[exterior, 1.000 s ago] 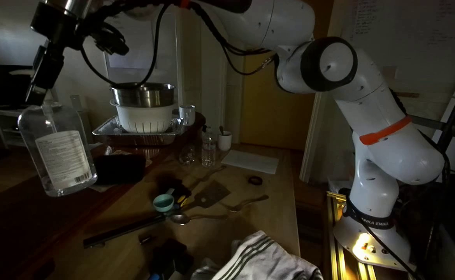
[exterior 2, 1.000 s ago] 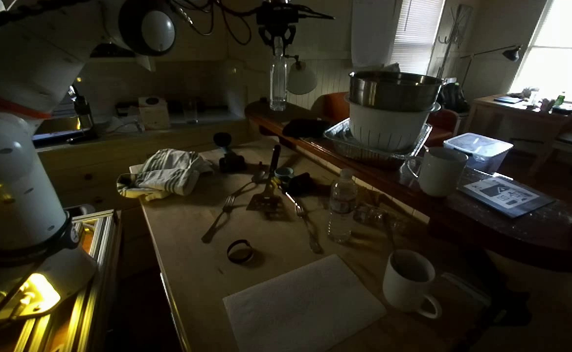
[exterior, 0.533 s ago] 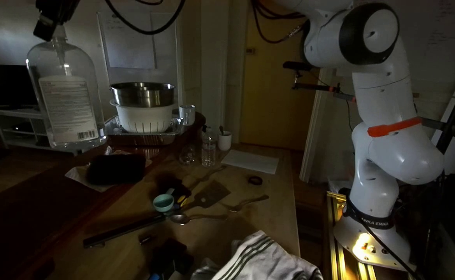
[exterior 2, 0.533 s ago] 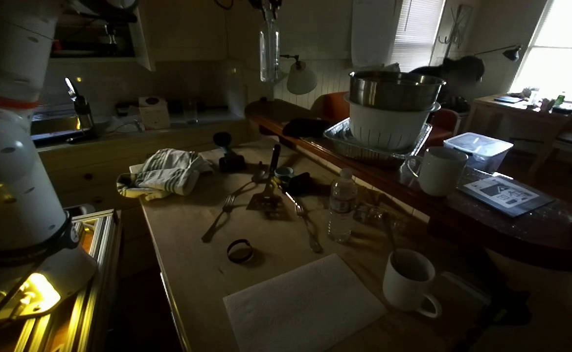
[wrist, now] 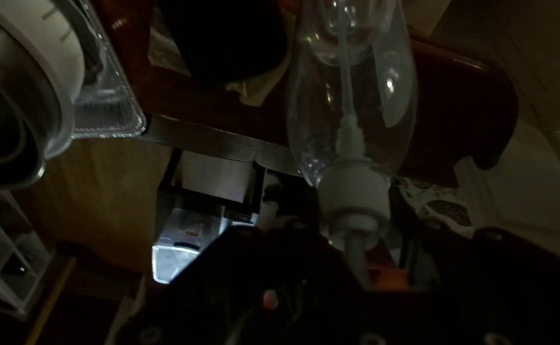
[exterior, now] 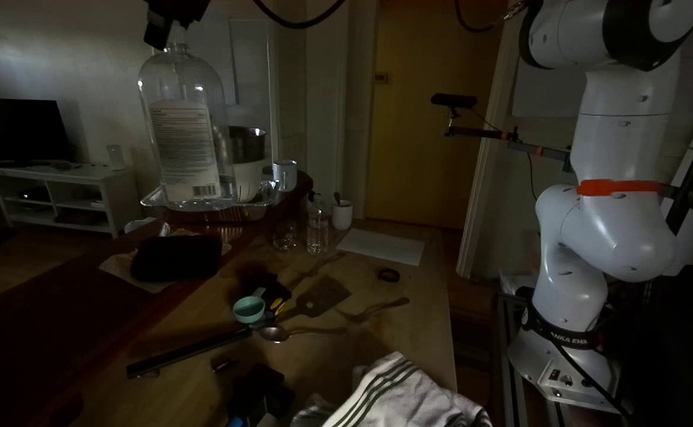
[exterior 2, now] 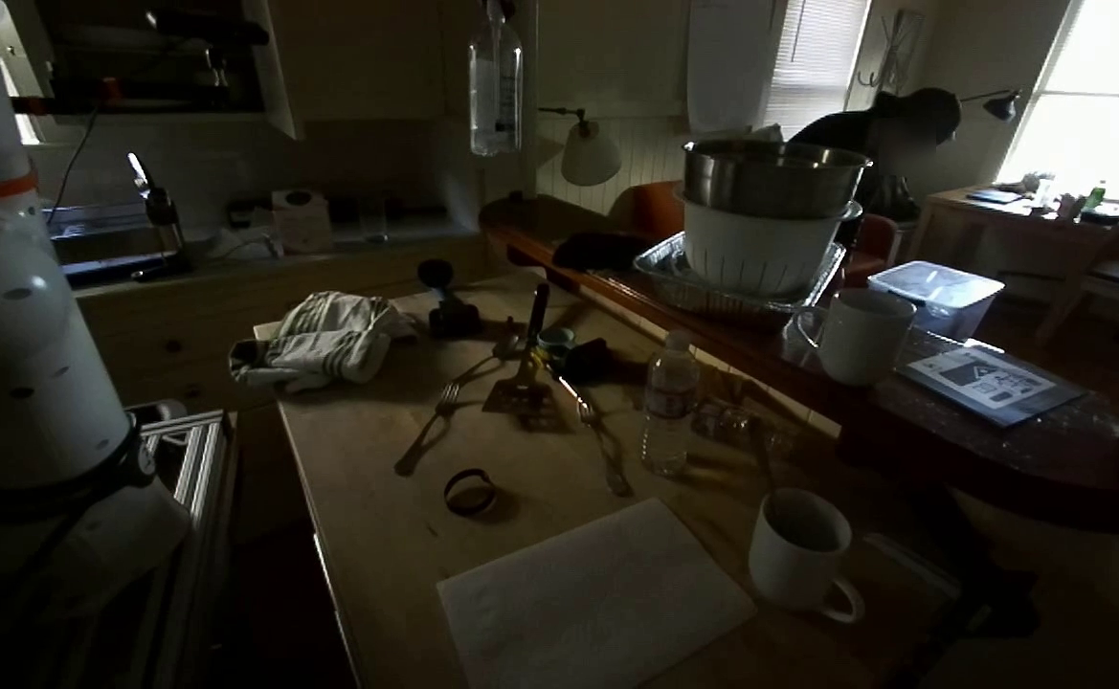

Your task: Move the soap bottle to the right

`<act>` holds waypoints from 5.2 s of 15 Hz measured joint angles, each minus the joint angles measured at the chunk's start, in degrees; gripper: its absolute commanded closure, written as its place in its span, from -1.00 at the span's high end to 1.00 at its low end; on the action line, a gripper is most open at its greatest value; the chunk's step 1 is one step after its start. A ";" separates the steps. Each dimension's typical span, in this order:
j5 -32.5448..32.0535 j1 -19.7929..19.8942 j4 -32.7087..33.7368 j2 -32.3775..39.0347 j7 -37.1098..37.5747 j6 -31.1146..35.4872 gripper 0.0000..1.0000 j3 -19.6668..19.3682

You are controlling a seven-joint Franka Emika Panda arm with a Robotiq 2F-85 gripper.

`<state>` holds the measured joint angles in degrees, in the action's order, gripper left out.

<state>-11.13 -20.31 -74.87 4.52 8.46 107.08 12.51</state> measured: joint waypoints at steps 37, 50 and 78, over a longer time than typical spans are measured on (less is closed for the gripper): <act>-6.93 24.04 -57.97 -44.34 39.09 -7.97 -0.78 -3.16; -15.57 30.72 -65.88 -36.38 78.25 9.35 -0.78 1.99; -25.10 31.46 -67.29 -24.77 101.71 16.55 -0.78 -2.81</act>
<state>-36.23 11.15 -142.16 -20.25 110.16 123.63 9.70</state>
